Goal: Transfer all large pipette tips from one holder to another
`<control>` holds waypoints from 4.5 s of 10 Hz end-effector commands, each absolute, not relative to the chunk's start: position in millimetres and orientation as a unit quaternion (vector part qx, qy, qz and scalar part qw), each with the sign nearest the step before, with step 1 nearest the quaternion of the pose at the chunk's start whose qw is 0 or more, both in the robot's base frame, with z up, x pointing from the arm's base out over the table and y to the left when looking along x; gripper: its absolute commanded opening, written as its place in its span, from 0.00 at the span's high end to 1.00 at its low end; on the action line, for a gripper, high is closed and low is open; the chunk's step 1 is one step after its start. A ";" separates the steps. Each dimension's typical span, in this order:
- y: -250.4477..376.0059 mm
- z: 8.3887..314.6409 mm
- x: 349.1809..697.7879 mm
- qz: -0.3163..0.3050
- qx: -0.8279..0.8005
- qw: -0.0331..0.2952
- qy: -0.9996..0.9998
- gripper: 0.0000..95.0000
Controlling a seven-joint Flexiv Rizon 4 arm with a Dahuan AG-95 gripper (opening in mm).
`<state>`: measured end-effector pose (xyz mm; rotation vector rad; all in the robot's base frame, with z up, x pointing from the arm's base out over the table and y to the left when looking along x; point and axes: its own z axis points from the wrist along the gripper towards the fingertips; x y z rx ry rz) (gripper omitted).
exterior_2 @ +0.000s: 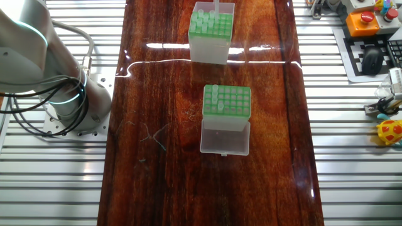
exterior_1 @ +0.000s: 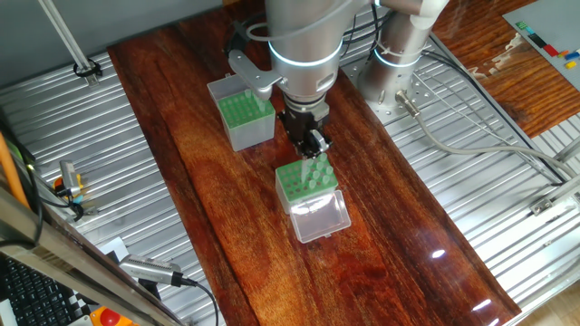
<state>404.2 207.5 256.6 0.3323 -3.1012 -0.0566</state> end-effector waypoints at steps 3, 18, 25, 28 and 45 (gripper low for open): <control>208.9 256.5 406.1 -0.014 0.118 0.011 -0.993 1.00; 207.3 276.0 395.6 -0.013 0.147 0.012 -0.989 1.00; 209.8 282.3 392.0 -0.015 0.174 0.011 -0.985 1.00; 209.6 281.9 392.1 -0.017 0.192 0.011 -0.981 1.00; 199.2 259.4 402.6 -0.020 0.261 0.001 -0.965 1.00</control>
